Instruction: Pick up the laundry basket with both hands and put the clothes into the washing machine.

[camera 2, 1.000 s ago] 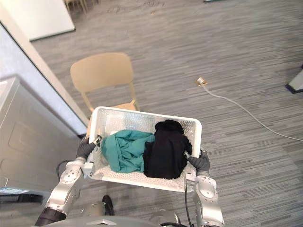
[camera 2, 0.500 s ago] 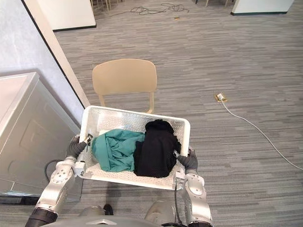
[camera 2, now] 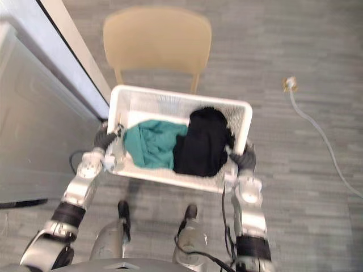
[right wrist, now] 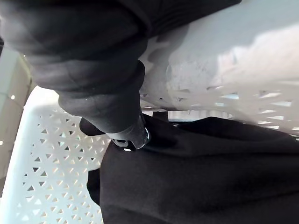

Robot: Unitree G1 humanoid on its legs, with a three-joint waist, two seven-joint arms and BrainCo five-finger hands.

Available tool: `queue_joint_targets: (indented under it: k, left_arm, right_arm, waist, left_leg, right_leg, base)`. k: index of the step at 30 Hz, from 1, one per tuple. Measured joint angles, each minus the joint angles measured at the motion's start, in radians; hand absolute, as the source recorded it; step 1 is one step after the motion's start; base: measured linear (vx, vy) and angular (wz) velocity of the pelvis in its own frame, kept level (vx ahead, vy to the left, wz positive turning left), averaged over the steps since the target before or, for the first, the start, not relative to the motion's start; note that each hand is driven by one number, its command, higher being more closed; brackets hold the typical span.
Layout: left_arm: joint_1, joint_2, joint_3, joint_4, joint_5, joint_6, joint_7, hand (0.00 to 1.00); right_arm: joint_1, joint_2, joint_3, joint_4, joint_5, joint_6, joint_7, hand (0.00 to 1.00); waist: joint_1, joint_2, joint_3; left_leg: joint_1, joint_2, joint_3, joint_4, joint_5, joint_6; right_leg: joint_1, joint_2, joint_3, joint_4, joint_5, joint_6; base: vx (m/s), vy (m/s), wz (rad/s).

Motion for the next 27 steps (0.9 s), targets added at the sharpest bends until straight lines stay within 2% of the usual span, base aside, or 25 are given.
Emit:
queue_joint_targets:
  k: [1,2,4,7,14,19,20,21,22,24,27]
  left_arm:
    - [-0.069,0.015,0.004,0.043,-0.01,0.0,0.009,1.0]
    - [-0.075,0.017,0.004,0.047,-0.011,0.0,0.009,1.0]
    - [-0.216,0.043,0.016,0.158,-0.02,0.0,0.019,1.0]
    - [-0.393,0.081,0.022,0.29,-0.028,-0.001,0.037,1.0]
    - [-0.539,0.104,0.04,0.467,-0.027,-0.006,0.073,1.0]
    - [-0.605,0.085,0.137,0.485,-0.024,-0.005,0.082,1.0]
    - [-0.617,0.082,0.15,0.486,-0.02,0.0,0.082,0.0]
    - [-0.634,0.082,0.159,0.487,-0.009,0.011,0.083,0.0]
    - [-0.64,0.078,0.171,0.487,-0.003,0.013,0.083,0.0]
    - [-0.663,0.06,0.221,0.482,0.006,0.013,0.089,0.0]
    - [-0.694,0.054,0.229,0.471,0.013,0.013,0.093,0.0]
  right_arm:
    - [-0.072,-0.023,0.002,0.01,0.0,0.0,-0.012,1.0]
    - [-0.078,-0.024,0.002,0.012,0.0,0.0,-0.014,1.0]
    - [-0.202,-0.07,0.028,0.074,0.0,0.003,-0.038,1.0]
    - [-0.343,-0.095,0.048,0.113,-0.023,0.016,-0.073,1.0]
    - [-0.67,-0.127,0.099,0.395,-0.108,0.02,-0.115,1.0]
    - [-0.735,-0.111,0.071,0.399,-0.109,0.02,-0.136,1.0]
    - [-0.735,-0.104,0.062,0.399,-0.109,0.02,-0.143,1.0]
    - [-0.733,-0.09,0.041,0.397,-0.108,0.02,-0.147,1.0]
    - [-0.728,-0.083,0.031,0.392,-0.106,0.021,-0.147,0.0]
    - [-0.723,-0.069,0.01,0.378,-0.099,0.022,-0.145,0.0]
    - [-0.708,-0.048,-0.036,0.336,-0.078,0.029,-0.143,0.0]
  waist:
    - [0.001,0.001,0.03]
    - [0.001,0.001,0.033]
    - [0.005,0.001,0.072]
    - [0.002,0.0,0.121]
    - [0.014,-0.008,0.151]
    - [0.024,-0.018,0.185]
    - [0.024,-0.019,0.186]
    - [0.024,-0.02,0.191]
    - [0.024,-0.02,0.191]
    - [0.024,-0.02,0.191]
    - [0.029,-0.02,0.191]
  left_leg:
    - [-0.009,-0.006,0.01,-0.022,0.026,0.003]
    - [-0.009,-0.006,0.01,-0.023,0.027,0.004]
    - [-0.033,-0.007,0.012,-0.033,0.051,0.007]
    - [-0.08,-0.008,0.008,-0.033,0.085,0.011]
    - [-0.17,-0.017,0.01,-0.053,0.131,0.022]
    - [-0.218,-0.022,0.014,-0.134,0.197,0.023]
    - [-0.221,-0.022,0.015,-0.136,0.198,0.024]
    - [-0.222,-0.021,0.016,-0.135,0.199,0.024]
    - [-0.222,-0.02,0.019,-0.135,0.199,0.023]
    - [-0.222,-0.015,0.04,-0.135,0.199,0.023]
    - [-0.225,-0.007,0.047,-0.135,0.198,0.023]
  right_leg:
    - [-0.018,-0.007,0.0,0.0,0.01,-0.001]
    - [-0.019,-0.007,0.0,0.0,0.012,-0.002]
    - [-0.04,-0.008,-0.004,0.001,0.025,-0.007]
    - [-0.079,-0.014,-0.023,0.024,0.03,-0.013]
    - [-0.209,-0.034,-0.014,0.106,0.021,-0.026]
    - [-0.303,-0.042,-0.014,0.137,0.026,-0.032]
    - [-0.307,-0.043,-0.015,0.139,0.026,-0.033]
    - [-0.307,-0.043,-0.015,0.139,0.026,-0.033]
    - [-0.307,-0.043,-0.015,0.139,0.026,-0.033]
    - [-0.307,-0.044,-0.017,0.139,0.026,-0.033]
    - [-0.307,-0.043,-0.022,0.137,0.027,-0.033]
  base:
    - [-0.07,0.021,0.01]
    - [-0.11,0.013,0.04]
    - [-0.1,-0.002,0.09]
    - [-0.12,-0.008,0.2]
    - [-0.1,-0.023,0.07]
    - [-0.06,-0.06,0.06]
    - [0.01,-0.045,0.03]
    - [0.02,-0.031,0.01]
    - [0.02,-0.038,-0.01]
    - [0.03,-0.039,-0.03]
    - [0.03,-0.035,-0.01]
